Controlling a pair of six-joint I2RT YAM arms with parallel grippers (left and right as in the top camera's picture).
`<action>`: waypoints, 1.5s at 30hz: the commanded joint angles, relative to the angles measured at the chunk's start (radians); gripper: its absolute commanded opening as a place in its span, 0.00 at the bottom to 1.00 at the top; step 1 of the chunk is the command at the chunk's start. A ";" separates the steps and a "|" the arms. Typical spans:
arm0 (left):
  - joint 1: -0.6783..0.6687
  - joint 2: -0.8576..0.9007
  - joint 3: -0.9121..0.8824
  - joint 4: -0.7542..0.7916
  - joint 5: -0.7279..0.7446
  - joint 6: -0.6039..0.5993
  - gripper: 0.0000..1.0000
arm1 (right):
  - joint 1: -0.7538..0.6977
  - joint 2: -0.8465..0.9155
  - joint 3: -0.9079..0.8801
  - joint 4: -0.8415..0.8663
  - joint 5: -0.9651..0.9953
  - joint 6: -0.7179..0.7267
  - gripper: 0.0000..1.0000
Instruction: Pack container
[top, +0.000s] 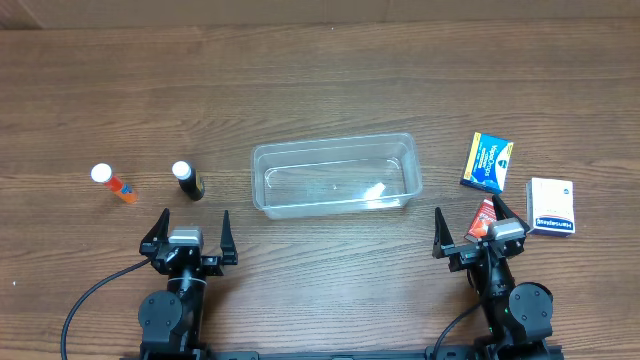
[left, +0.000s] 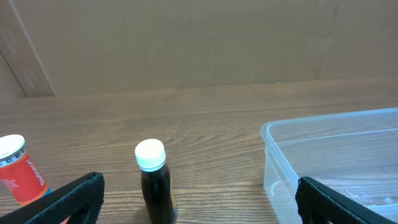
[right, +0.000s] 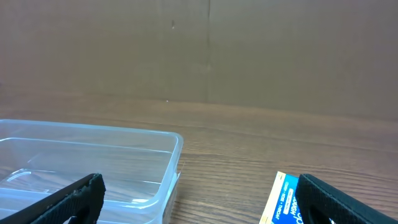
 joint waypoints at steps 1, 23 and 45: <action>0.008 -0.008 -0.003 0.002 0.008 0.001 1.00 | -0.003 -0.009 -0.010 0.005 -0.005 -0.001 1.00; 0.008 0.008 0.115 -0.087 0.010 -0.111 1.00 | -0.003 0.021 0.066 0.008 0.016 0.185 1.00; 0.008 1.200 1.340 -1.113 0.063 -0.111 1.00 | -0.017 1.196 1.232 -0.958 0.051 0.177 1.00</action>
